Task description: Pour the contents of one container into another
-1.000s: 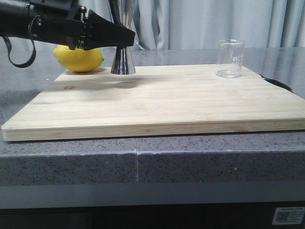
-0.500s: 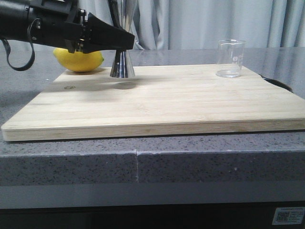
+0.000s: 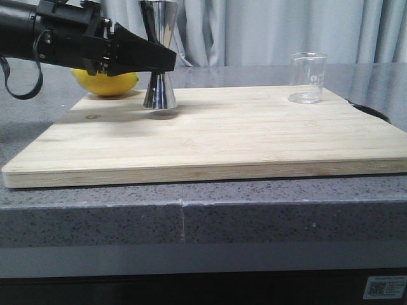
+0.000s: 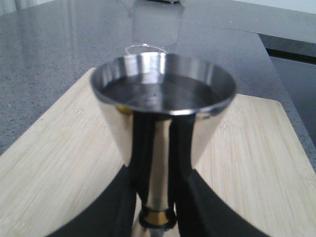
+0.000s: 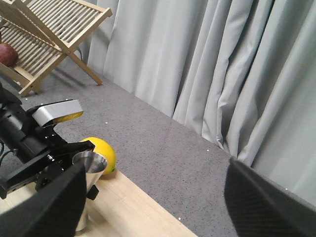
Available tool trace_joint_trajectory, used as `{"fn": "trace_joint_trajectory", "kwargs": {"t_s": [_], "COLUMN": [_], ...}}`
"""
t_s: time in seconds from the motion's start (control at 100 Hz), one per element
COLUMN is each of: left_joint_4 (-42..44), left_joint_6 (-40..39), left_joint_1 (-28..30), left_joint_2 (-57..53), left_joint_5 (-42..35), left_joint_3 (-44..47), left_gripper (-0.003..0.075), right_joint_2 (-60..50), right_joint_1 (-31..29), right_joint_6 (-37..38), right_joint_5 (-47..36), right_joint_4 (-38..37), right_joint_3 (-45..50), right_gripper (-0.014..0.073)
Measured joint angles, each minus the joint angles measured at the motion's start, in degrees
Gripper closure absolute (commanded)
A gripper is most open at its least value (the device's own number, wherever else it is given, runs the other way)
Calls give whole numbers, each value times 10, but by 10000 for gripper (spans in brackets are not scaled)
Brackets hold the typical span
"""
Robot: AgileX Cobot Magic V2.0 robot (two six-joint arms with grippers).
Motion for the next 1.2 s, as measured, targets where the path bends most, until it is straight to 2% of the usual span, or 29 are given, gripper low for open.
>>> {"fn": "trace_joint_trajectory", "kwargs": {"t_s": [1.2], "left_joint_4": [0], "left_joint_6": [15], "left_joint_1": [1], "left_joint_2": [0], "left_joint_5": [1], "left_joint_3": [18], "left_gripper": [608], "right_joint_2": [0], "right_joint_1": [0], "right_joint_6": [10], "right_joint_5": [-10], "right_joint_4": [0], "right_joint_3": [0], "right_gripper": [71]}}
